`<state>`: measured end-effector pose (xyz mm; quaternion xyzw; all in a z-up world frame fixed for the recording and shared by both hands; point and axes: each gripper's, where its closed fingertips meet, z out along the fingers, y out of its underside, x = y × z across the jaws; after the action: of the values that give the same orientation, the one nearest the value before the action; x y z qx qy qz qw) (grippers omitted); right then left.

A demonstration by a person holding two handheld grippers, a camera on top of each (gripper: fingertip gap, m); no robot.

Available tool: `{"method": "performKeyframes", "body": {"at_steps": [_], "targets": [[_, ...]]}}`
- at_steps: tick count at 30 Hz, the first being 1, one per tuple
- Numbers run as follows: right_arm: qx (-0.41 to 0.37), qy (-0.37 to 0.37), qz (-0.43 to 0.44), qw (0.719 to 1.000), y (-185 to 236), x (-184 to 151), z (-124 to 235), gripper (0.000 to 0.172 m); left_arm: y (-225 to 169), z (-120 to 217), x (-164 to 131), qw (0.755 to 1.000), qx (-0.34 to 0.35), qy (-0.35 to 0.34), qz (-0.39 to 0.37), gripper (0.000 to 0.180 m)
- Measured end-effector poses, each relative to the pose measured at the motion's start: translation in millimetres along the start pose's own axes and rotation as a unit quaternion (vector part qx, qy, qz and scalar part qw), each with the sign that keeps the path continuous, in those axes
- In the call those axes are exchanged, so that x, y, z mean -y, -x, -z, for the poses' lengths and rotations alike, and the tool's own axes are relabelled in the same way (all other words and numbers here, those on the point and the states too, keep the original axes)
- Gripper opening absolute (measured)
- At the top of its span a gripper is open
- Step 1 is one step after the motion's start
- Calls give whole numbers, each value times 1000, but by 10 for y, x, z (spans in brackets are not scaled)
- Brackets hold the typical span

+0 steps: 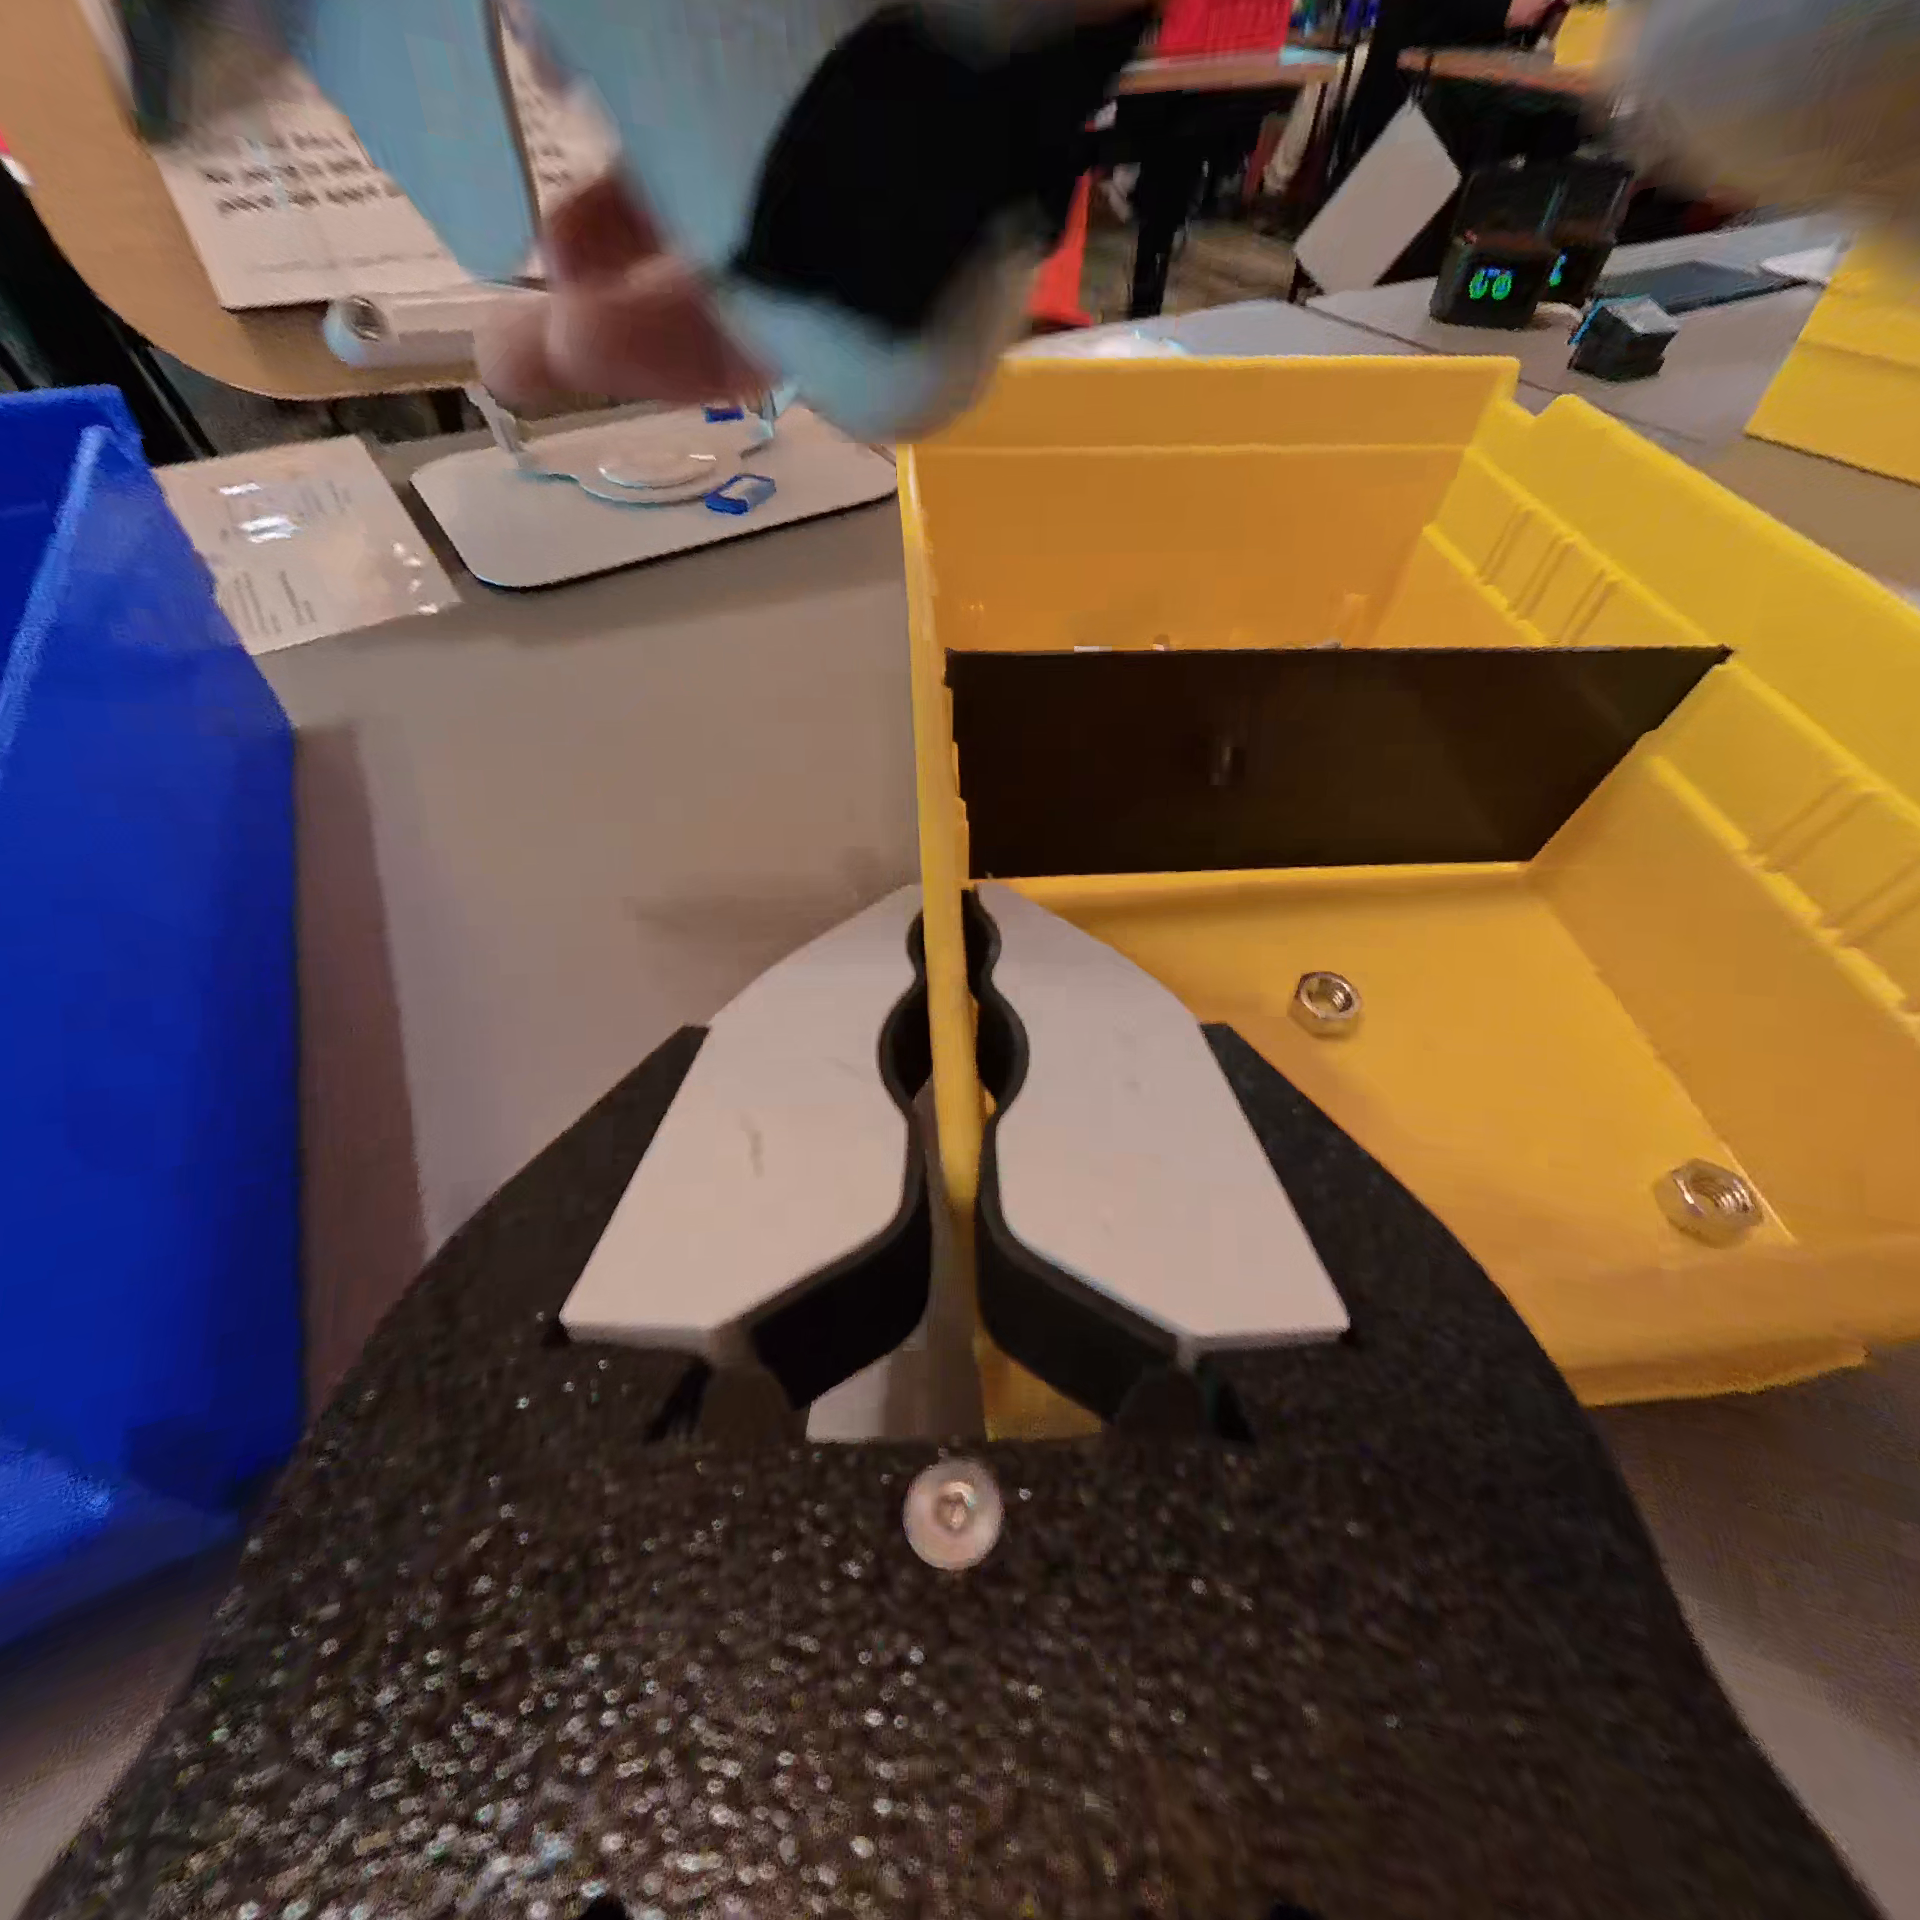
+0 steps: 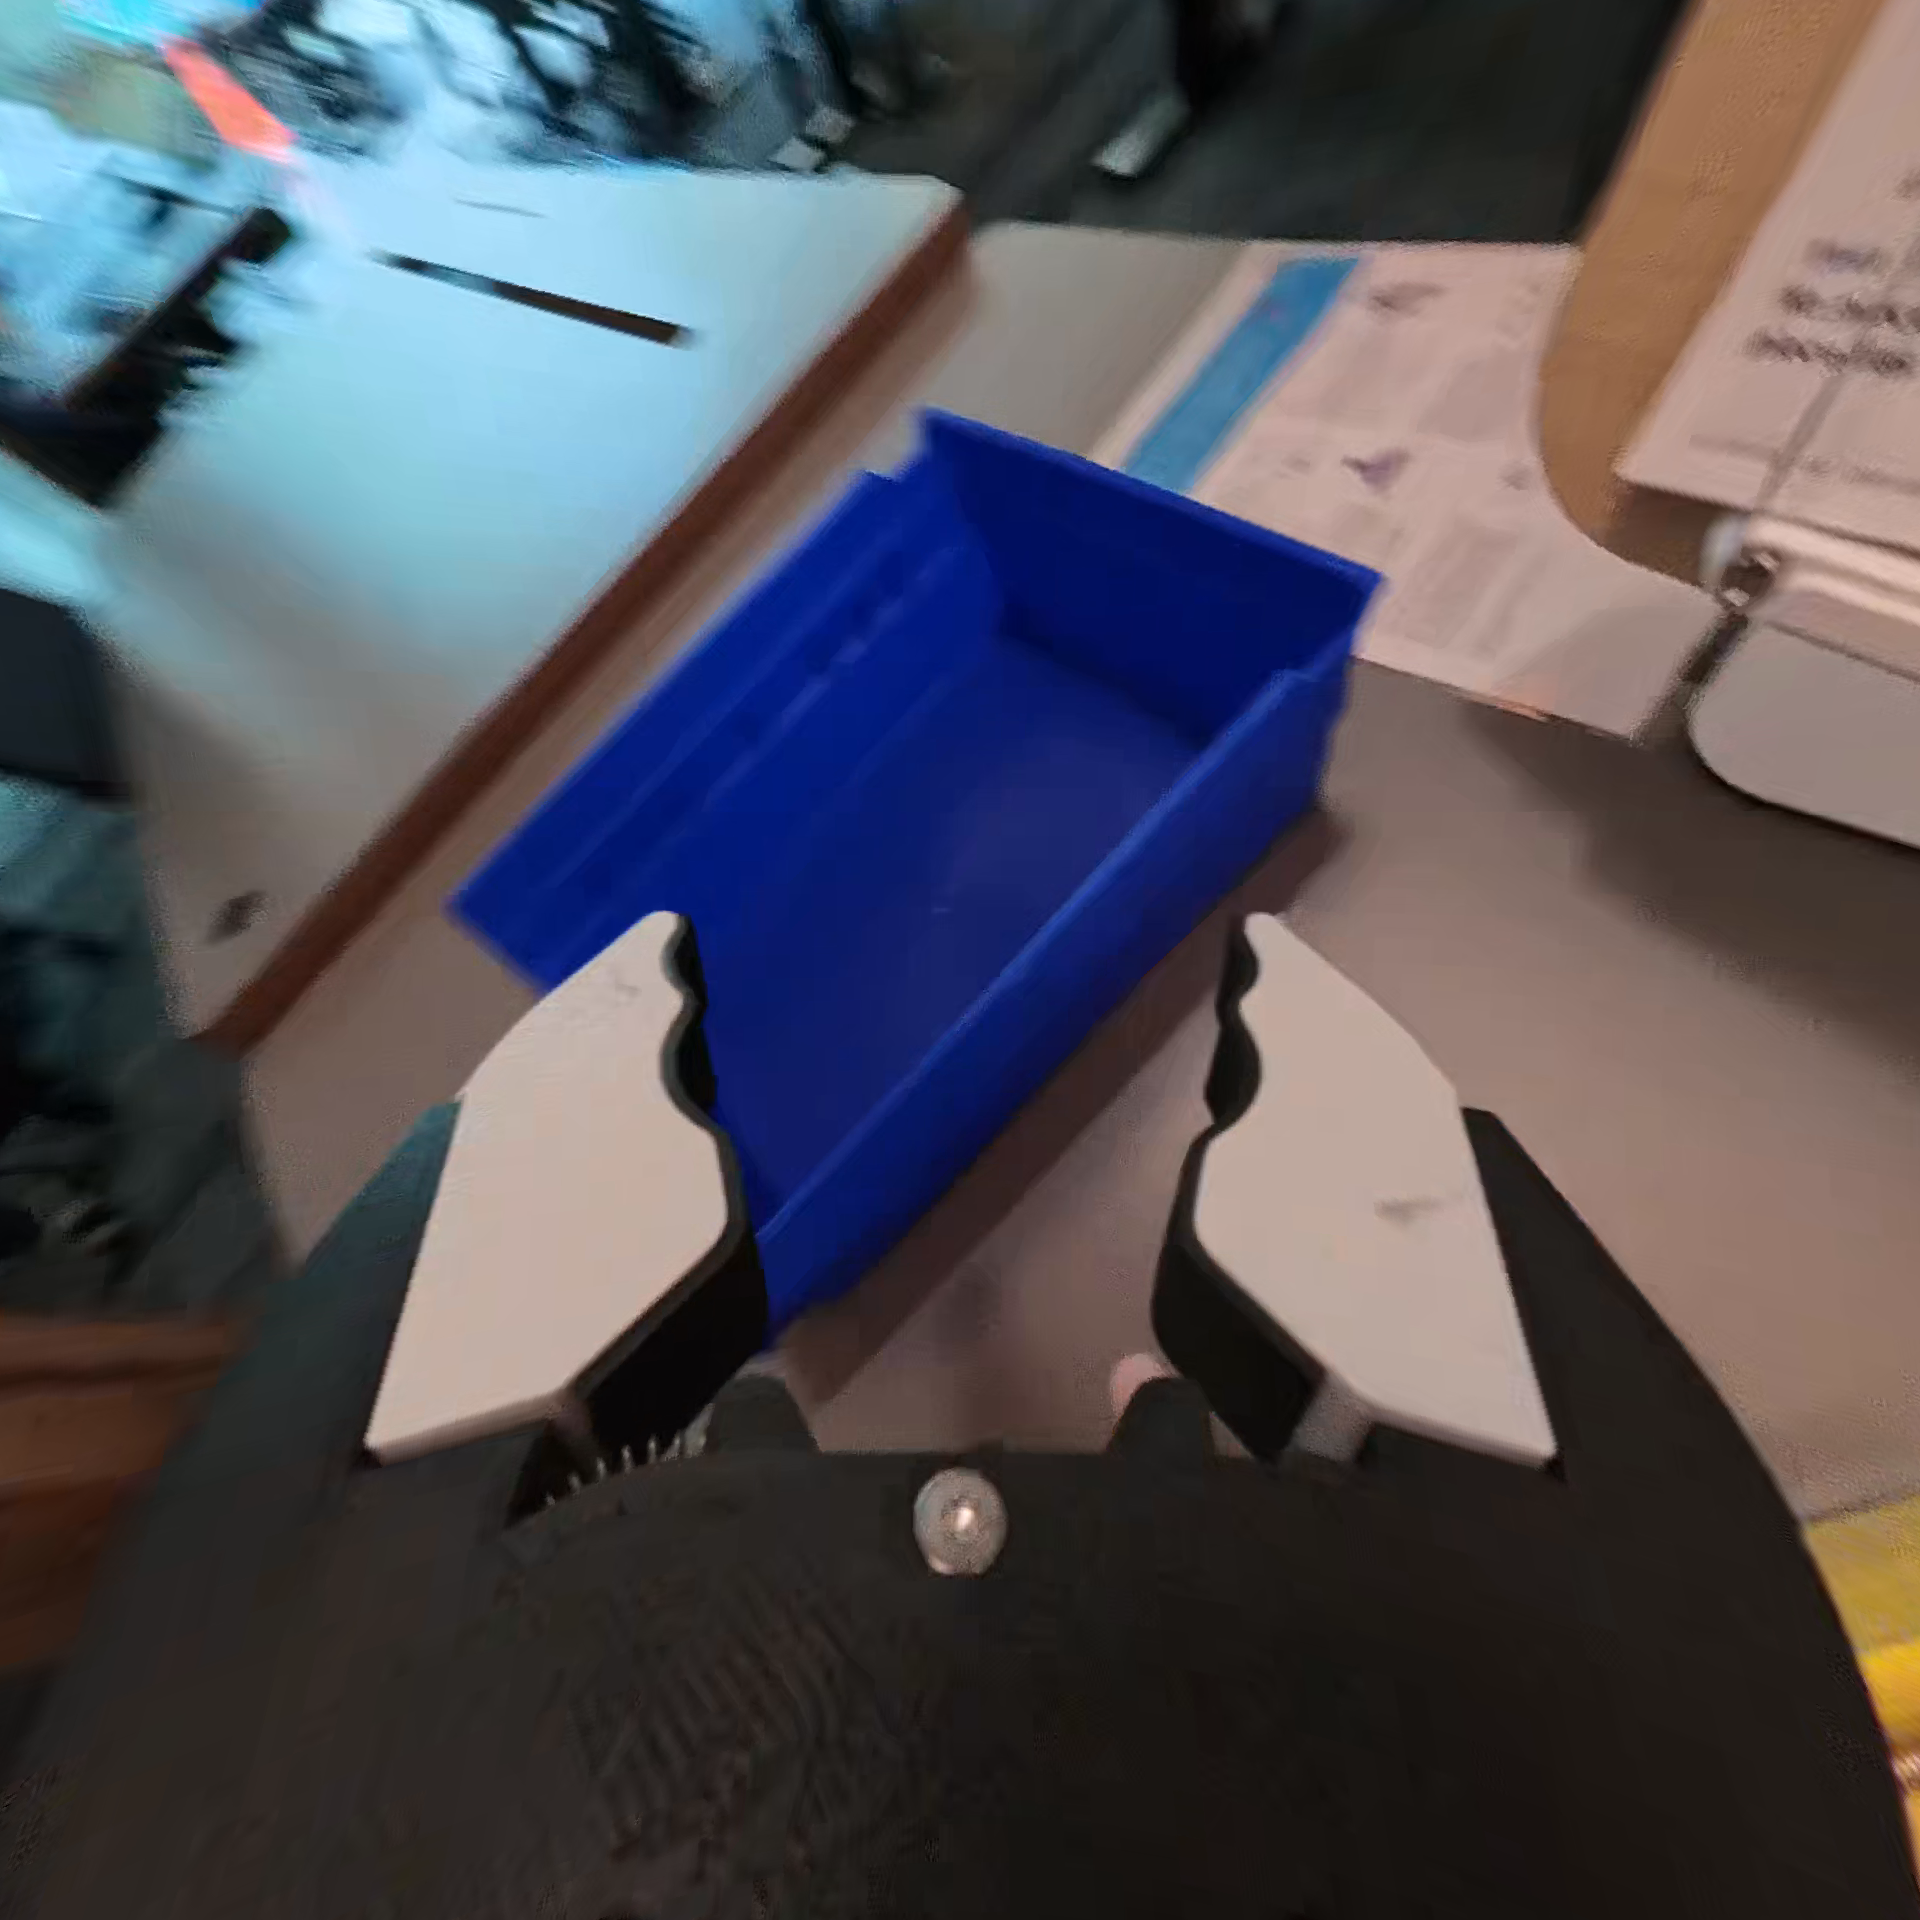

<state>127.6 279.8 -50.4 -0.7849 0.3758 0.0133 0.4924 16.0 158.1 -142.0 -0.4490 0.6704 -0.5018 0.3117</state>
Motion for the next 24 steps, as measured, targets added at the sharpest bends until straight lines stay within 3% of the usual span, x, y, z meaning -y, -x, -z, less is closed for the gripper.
{"method": "performKeyframes", "body": {"at_steps": [1,4,8,11,13,16,20,24], "targets": [[-42,15,-11,999,-134,-40,-197,99,17,33,-1,1000,-2,-10,7,2],[-91,57,-36,994,-339,-221,-634,94,81,112,-10,999,1,-35,31,2],[-77,116,-65,988,-288,-526,-1059,88,106,135,-9,998,-3,-49,37,2],[-92,158,-37,982,-331,-762,-1296,84,115,143,-11,998,-3,-51,36,1],[-100,173,-26,980,-391,-858,-1366,67,119,145,-11,998,0,-52,34,0],[-119,173,-53,976,-459,-823,-1370,42,128,147,-11,998,1,-51,29,0],[-83,159,-47,983,-387,-607,-1223,42,179,183,-21,999,1,-51,19,1],[-65,122,2,990,-398,-111,-681,41,284,259,-44,999,2,-49,10,1]]}}
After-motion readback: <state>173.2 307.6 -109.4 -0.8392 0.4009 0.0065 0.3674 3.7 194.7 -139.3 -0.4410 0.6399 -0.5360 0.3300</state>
